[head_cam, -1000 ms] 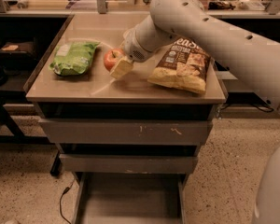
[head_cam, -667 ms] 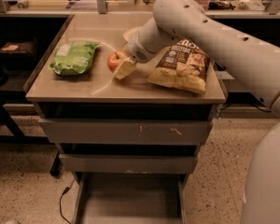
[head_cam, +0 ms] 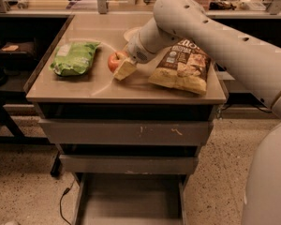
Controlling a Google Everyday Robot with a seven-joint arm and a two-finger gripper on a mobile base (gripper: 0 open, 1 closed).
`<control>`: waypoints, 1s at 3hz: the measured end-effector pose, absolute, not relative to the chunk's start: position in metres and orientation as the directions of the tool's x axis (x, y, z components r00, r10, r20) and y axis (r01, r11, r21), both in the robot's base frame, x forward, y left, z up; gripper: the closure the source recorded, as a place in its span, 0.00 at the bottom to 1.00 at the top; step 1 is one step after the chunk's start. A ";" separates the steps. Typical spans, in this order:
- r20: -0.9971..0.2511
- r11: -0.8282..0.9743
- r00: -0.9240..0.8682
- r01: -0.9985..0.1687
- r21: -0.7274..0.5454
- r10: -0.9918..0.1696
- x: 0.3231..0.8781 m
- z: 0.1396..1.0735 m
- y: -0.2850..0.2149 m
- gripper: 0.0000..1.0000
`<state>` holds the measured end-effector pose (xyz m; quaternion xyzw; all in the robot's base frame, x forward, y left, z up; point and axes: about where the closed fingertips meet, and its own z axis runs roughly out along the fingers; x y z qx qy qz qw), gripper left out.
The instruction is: Pick apple from bottom drawer and place on counter
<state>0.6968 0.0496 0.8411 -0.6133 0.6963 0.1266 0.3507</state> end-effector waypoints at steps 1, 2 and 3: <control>-0.644 0.216 -0.002 -0.943 -0.254 -0.765 0.697 0.841 0.050 0.36; -0.644 0.215 -0.002 -0.943 -0.254 -0.765 0.697 0.841 0.050 0.12; -0.644 0.215 -0.002 -0.943 -0.253 -0.765 0.697 0.841 0.050 0.00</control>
Offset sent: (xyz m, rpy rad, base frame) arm 0.0000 0.0000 0.0000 0.0000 0.0001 0.0001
